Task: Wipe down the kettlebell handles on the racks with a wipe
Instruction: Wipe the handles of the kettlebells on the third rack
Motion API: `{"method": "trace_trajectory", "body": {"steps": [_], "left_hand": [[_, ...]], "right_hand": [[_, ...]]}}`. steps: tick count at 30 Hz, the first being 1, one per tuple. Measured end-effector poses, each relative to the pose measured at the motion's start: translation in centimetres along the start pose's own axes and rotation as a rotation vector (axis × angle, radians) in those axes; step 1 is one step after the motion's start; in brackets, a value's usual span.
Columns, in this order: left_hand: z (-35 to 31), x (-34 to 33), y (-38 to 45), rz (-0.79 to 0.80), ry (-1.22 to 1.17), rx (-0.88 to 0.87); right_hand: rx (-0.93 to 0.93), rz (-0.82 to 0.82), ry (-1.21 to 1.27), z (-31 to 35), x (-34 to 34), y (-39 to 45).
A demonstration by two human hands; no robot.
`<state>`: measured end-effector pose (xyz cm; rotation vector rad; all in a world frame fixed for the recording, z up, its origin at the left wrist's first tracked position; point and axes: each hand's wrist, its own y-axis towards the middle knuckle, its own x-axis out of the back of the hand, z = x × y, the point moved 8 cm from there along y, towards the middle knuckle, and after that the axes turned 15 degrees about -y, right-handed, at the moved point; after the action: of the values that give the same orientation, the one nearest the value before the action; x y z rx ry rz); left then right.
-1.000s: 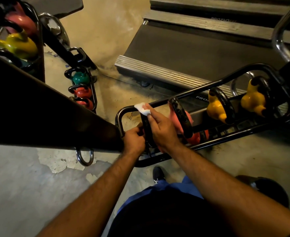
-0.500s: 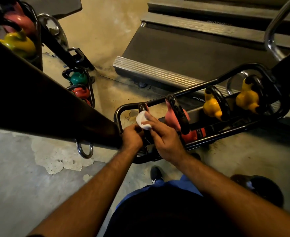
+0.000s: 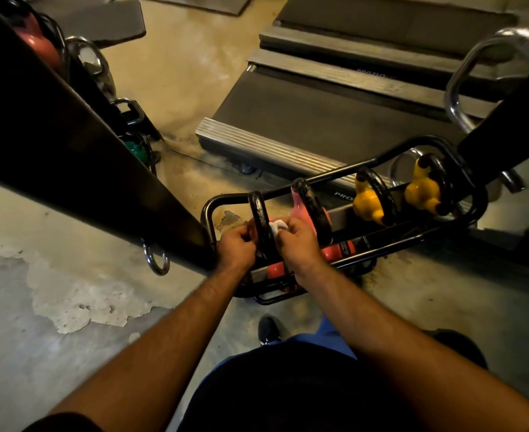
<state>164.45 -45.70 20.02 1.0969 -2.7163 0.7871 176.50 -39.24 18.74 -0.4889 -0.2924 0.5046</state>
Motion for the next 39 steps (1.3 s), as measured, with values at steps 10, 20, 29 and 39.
{"method": "trace_trajectory", "body": {"steps": [10,20,29,39], "left_hand": [[0.4,0.2,0.5,-0.013,0.033,0.002],[0.7,0.1,0.5,0.013,0.012,-0.006],[1.1,0.0,0.8,0.064,-0.046,0.005],[1.7,0.1,1.1,0.009,-0.115,-0.019]], "right_hand": [[-0.132,0.190,-0.067,1.2,0.1,-1.5],[-0.069,0.334,-0.031,4.1,0.0,-2.3],[-0.303,0.384,0.117,4.8,-1.3,0.5],[-0.219,0.374,0.128,7.0,-3.2,1.7]]}}
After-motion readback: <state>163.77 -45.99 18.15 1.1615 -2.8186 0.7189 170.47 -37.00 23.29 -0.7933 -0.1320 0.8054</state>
